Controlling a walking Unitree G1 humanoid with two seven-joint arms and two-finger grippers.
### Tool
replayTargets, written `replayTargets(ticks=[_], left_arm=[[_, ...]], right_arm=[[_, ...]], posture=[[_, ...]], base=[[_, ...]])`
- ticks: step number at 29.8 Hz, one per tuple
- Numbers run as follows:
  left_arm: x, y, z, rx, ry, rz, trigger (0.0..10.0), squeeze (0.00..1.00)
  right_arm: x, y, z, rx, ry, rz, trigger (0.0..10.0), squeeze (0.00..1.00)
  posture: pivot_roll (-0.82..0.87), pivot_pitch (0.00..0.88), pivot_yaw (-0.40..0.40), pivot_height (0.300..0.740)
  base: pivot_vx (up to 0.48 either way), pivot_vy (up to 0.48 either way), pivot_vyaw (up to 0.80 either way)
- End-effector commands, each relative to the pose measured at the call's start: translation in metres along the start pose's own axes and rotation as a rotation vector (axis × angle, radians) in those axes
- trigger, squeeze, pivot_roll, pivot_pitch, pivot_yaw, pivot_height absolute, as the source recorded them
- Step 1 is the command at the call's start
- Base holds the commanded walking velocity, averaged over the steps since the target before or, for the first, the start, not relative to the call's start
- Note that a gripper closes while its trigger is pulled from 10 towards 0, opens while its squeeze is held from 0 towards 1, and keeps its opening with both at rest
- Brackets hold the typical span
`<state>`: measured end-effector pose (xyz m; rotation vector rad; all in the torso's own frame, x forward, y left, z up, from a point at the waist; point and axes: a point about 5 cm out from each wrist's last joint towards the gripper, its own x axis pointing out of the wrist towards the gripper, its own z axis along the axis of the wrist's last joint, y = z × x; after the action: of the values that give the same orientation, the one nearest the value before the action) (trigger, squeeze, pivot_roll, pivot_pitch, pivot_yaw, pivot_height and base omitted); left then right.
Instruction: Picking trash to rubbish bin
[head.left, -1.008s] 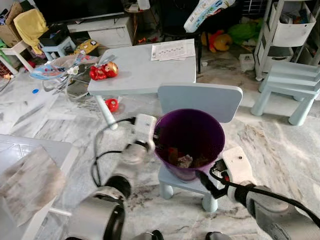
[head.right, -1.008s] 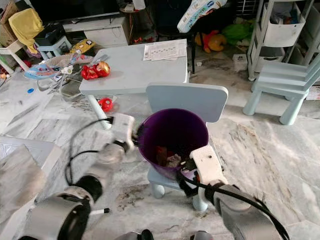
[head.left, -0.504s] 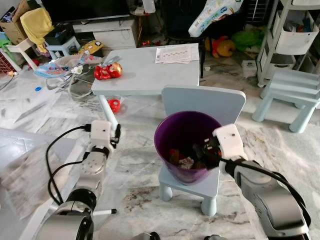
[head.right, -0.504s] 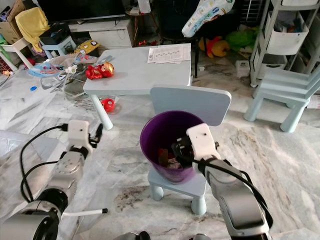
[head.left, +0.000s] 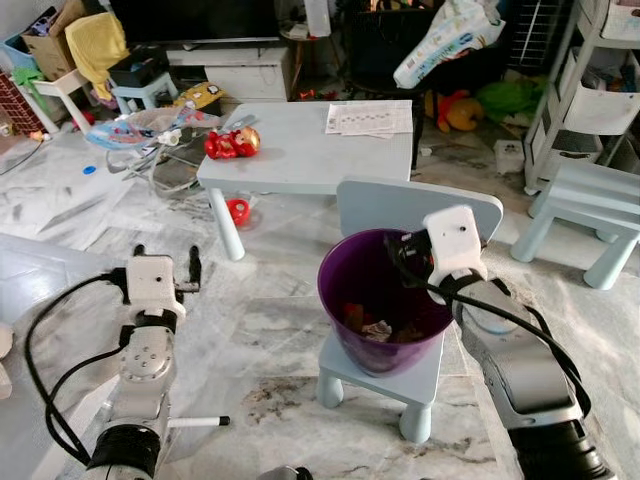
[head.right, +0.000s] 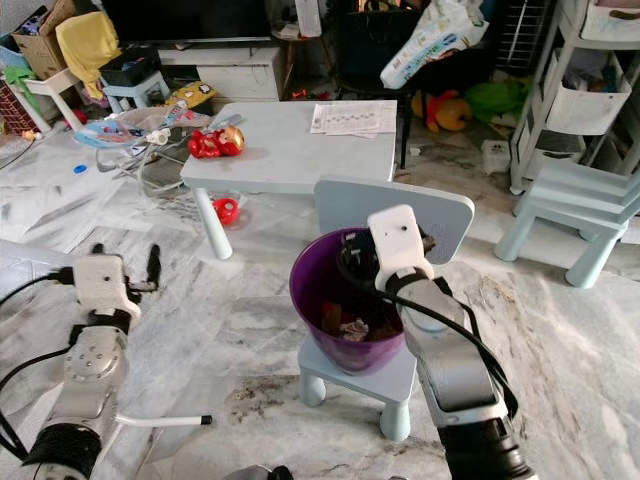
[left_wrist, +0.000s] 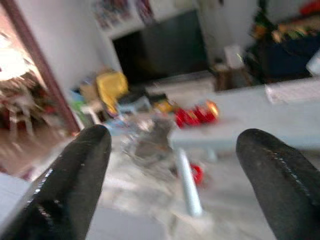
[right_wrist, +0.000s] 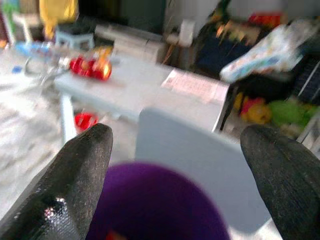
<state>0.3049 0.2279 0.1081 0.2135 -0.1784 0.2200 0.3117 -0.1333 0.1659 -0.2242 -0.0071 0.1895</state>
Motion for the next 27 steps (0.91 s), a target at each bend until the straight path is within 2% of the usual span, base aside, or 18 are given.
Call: replayTargets(ticks=[1, 2, 4, 8, 11, 15, 20, 24, 27], left_arm=[[0.003, 0.003, 0.012, 0.002, -0.031, 0.026, 10.0, 0.77], [0.003, 0.002, 0.016, -0.006, -0.035, 0.023, 10.0, 0.00], [0.004, -0.003, 0.022, -0.036, -0.042, 0.003, 10.0, 0.00], [-0.003, -0.022, 0.039, -0.074, -0.066, -0.122, 10.0, 0.00], [-0.012, -0.025, 0.040, -0.088, -0.047, -0.169, 10.0, 0.00], [-0.017, -0.022, 0.037, -0.096, -0.017, -0.169, 10.0, 0.00], [-0.017, -0.027, 0.039, -0.107, 0.003, -0.173, 10.0, 0.00], [-0.011, -0.028, 0.046, -0.124, 0.002, -0.110, 10.0, 0.00], [-0.006, -0.024, 0.049, -0.169, 0.044, -0.043, 10.0, 0.00]], right_arm=[[0.003, -0.002, 0.006, 0.006, -0.046, -0.027, 10.0, 1.00], [0.004, -0.002, 0.006, 0.009, -0.057, -0.035, 10.0, 1.00], [0.005, -0.004, 0.006, 0.014, -0.072, -0.050, 10.0, 1.00], [0.003, -0.011, 0.011, 0.019, -0.155, -0.111, 10.0, 1.00], [0.000, -0.018, 0.006, 0.020, -0.160, -0.159, 10.0, 1.00], [-0.005, -0.020, 0.000, -0.008, -0.150, -0.184, 10.0, 1.00], [-0.007, -0.015, -0.002, -0.025, -0.156, -0.159, 10.0, 1.00], [-0.003, -0.016, 0.002, -0.030, -0.175, -0.149, 10.0, 1.00], [-0.001, -0.019, 0.005, -0.041, -0.182, -0.151, 10.0, 1.00]], posture=[[-0.02, 0.023, 0.094, 0.740], [-0.02, 0.023, 0.094, 0.740], [-0.02, 0.020, 0.093, 0.740], [-0.02, 0.015, 0.091, 0.740], [-0.02, 0.017, 0.091, 0.740], [-0.02, 0.022, 0.094, 0.740], [-0.03, 0.024, 0.090, 0.740], [-0.03, 0.024, 0.085, 0.740], [-0.04, 0.025, 0.081, 0.740]], base=[[0.000, 0.000, 0.00], [0.000, 0.000, 0.00], [0.000, 0.000, 0.00], [0.000, 0.000, 0.00], [0.000, 0.000, 0.00], [0.000, 0.000, 0.00], [0.000, 0.000, 0.80], [0.000, 0.000, 0.80], [0.000, 0.000, 0.80]])
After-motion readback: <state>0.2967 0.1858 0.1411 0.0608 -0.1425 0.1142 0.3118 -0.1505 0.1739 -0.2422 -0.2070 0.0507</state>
